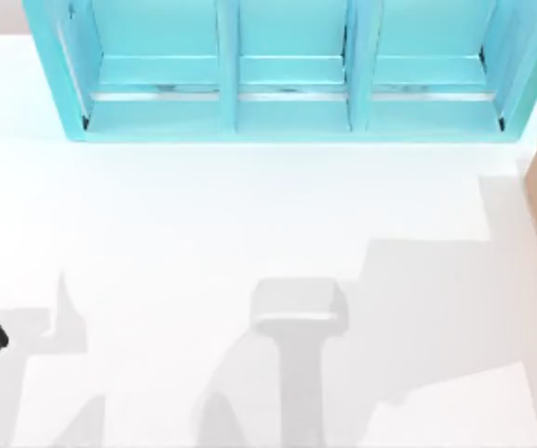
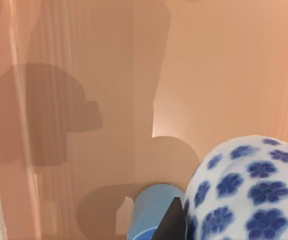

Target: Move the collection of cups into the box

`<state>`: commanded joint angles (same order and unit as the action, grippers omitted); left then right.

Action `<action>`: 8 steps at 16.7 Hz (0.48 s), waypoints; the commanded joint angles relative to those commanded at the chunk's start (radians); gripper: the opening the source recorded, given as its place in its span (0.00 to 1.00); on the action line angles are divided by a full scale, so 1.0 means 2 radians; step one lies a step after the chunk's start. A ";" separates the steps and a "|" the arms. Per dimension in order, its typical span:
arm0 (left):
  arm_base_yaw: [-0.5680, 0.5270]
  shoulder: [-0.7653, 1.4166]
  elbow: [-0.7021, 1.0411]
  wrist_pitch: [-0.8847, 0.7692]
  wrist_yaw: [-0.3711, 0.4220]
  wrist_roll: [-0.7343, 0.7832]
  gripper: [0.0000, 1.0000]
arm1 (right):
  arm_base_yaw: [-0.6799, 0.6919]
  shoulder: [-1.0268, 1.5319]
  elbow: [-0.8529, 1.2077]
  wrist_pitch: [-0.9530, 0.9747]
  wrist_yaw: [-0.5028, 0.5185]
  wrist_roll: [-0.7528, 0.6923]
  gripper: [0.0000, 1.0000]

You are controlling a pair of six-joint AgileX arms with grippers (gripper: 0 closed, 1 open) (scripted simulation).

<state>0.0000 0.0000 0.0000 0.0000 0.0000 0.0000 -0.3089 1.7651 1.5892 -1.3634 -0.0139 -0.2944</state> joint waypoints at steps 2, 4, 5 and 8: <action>0.000 0.000 0.000 0.000 0.000 0.000 1.00 | -0.006 -0.003 -0.003 -0.005 -0.001 -0.006 0.00; 0.000 0.000 0.000 0.000 0.000 0.000 1.00 | -0.006 -0.003 -0.003 -0.005 -0.001 -0.006 0.00; 0.000 0.000 0.000 0.000 0.000 0.000 1.00 | -0.004 0.000 -0.001 -0.003 0.000 -0.005 0.00; 0.000 0.000 0.000 0.000 0.000 0.000 1.00 | -0.004 0.000 -0.022 0.017 -0.001 -0.004 0.00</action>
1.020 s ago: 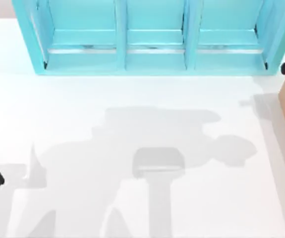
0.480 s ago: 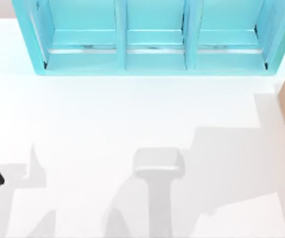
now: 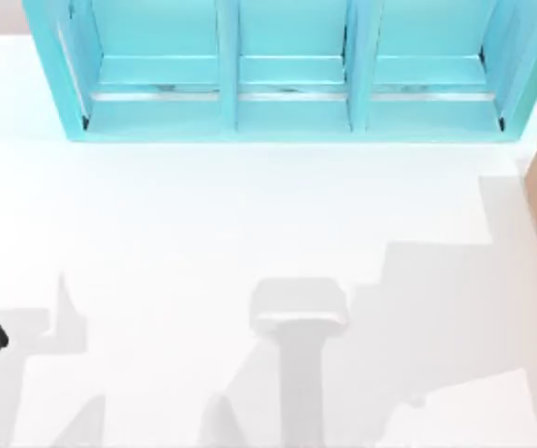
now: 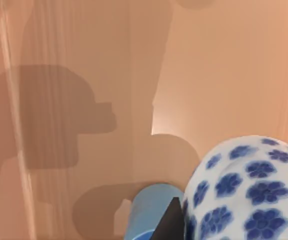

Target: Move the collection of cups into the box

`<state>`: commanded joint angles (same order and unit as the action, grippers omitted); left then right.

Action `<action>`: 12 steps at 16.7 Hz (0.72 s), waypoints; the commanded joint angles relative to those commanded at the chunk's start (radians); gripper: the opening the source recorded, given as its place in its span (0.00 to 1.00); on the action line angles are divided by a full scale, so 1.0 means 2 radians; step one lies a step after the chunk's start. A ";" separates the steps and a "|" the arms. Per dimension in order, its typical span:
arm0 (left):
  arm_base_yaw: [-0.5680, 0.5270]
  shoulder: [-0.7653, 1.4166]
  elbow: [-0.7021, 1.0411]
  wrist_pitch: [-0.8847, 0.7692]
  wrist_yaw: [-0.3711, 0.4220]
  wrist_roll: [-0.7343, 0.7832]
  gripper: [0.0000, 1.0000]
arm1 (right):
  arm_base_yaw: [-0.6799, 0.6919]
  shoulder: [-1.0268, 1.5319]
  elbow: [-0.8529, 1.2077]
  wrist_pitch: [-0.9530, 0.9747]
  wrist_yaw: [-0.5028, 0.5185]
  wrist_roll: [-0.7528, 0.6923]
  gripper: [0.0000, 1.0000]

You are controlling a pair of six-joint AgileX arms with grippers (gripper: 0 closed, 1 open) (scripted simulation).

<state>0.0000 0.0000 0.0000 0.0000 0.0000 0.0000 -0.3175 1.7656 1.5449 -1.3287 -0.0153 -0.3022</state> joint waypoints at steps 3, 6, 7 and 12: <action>0.000 0.000 0.000 0.000 0.000 0.000 1.00 | 0.000 0.002 -0.053 0.058 0.000 0.001 0.00; 0.000 0.000 0.000 0.000 0.000 0.000 1.00 | 0.001 0.006 -0.095 0.101 0.000 0.001 0.00; 0.000 0.000 0.000 0.000 0.000 0.000 1.00 | 0.001 0.006 -0.099 0.105 0.000 0.001 0.00; 0.000 0.000 0.000 0.000 0.000 0.000 1.00 | 0.001 0.006 -0.099 0.105 0.000 0.001 0.15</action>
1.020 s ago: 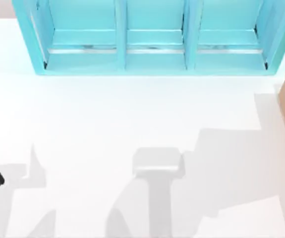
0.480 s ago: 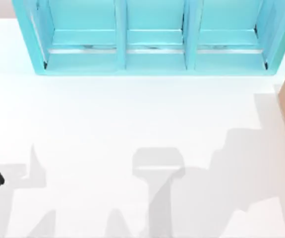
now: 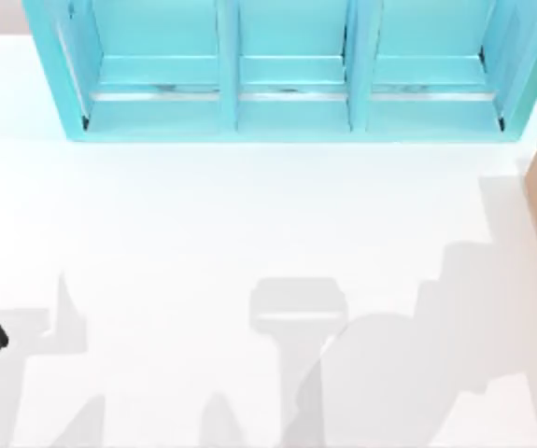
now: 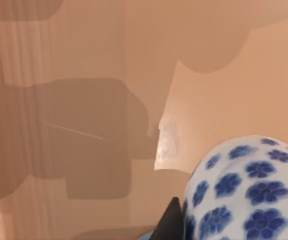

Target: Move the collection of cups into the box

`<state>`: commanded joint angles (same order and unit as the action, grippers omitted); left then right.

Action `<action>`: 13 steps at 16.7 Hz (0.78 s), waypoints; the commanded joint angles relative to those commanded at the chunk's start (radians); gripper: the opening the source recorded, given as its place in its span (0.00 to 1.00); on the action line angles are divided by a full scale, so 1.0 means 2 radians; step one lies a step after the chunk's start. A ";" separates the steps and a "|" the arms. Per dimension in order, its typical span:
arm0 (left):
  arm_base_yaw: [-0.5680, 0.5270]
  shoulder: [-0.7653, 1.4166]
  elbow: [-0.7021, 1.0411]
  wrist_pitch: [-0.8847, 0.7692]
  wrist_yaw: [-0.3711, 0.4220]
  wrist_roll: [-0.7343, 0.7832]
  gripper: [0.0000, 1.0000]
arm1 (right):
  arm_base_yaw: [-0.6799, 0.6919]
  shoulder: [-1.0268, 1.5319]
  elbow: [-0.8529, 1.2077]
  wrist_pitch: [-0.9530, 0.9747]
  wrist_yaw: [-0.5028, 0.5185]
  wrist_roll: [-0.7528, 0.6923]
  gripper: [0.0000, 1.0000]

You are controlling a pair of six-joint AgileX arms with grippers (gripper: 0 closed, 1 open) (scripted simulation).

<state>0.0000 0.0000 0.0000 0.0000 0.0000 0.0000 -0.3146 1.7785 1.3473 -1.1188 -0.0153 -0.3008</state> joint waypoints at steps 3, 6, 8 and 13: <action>0.000 0.000 0.000 0.000 0.000 0.000 1.00 | 0.000 0.000 0.000 0.000 0.000 0.000 0.38; 0.000 0.000 0.000 0.000 0.000 0.000 1.00 | 0.000 0.000 0.000 0.000 0.000 0.000 0.60; 0.000 0.000 0.000 0.000 0.000 0.000 1.00 | 0.000 0.000 0.000 0.000 0.000 0.000 0.75; 0.000 0.000 0.000 0.000 0.000 0.000 1.00 | 0.000 0.000 0.000 0.000 0.000 0.000 1.00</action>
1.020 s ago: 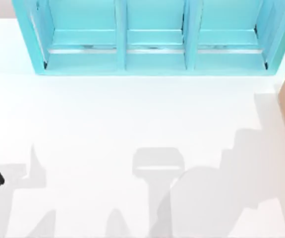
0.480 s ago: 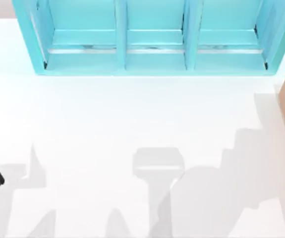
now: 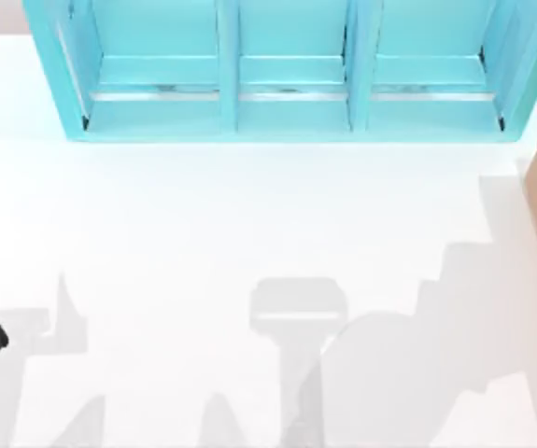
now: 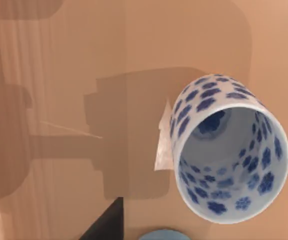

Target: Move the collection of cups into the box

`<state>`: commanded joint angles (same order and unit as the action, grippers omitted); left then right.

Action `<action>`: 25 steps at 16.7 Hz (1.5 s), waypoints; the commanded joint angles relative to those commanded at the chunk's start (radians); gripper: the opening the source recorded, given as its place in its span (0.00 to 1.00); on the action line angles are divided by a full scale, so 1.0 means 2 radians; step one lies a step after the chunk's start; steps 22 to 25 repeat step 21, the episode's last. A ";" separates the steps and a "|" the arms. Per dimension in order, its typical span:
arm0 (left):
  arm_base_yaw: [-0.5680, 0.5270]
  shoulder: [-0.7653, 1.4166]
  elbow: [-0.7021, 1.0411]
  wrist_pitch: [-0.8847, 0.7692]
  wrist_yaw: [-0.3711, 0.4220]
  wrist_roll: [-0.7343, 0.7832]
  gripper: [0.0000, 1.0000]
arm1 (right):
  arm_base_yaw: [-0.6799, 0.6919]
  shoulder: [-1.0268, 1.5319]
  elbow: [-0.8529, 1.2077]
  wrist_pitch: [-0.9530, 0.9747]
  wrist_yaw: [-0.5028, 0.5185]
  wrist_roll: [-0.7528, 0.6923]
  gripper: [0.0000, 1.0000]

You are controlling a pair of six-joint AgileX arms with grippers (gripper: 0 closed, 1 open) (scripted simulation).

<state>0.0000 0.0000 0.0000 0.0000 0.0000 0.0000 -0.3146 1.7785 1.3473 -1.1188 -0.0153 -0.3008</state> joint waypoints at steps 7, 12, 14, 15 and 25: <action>0.000 0.000 0.000 0.000 0.000 0.000 1.00 | 0.000 0.000 0.000 0.000 0.000 0.000 1.00; 0.000 0.000 0.000 0.000 0.000 0.000 1.00 | -0.003 0.003 0.058 -0.057 -0.001 0.000 1.00; 0.000 0.000 0.000 0.000 0.000 0.000 1.00 | -0.004 0.004 0.105 -0.102 -0.001 0.000 1.00; 0.000 0.000 0.000 0.000 0.000 0.000 1.00 | -0.004 0.004 0.128 -0.125 -0.001 -0.001 1.00; 0.000 0.000 0.000 0.000 0.000 0.000 1.00 | -0.003 0.001 0.201 -0.199 0.000 -0.002 1.00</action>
